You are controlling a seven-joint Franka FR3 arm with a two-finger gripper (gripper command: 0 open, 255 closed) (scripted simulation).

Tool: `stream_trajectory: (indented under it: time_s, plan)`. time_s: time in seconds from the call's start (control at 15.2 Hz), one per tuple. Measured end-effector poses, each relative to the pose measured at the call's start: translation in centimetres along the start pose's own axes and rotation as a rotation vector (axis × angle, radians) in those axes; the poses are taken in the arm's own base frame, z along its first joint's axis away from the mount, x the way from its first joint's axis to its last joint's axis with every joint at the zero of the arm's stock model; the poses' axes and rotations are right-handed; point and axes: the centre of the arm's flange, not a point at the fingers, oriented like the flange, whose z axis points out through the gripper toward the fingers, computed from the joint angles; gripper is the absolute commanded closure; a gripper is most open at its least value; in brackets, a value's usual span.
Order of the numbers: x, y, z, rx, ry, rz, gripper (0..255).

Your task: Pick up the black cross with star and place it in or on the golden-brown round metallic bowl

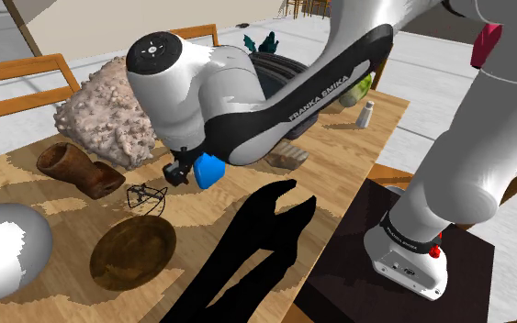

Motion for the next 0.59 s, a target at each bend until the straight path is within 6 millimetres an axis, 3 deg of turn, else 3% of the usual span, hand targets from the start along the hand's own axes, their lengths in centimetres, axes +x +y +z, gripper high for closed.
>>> stream_trajectory:
  time_s: [0.46, 0.59]
  plan:
    - [3.4, -8.7, 3.1, -0.063, 0.079, -0.025, 0]
    - [3.6, -9.7, 4.1, -0.071, 0.089, -0.028, 0]
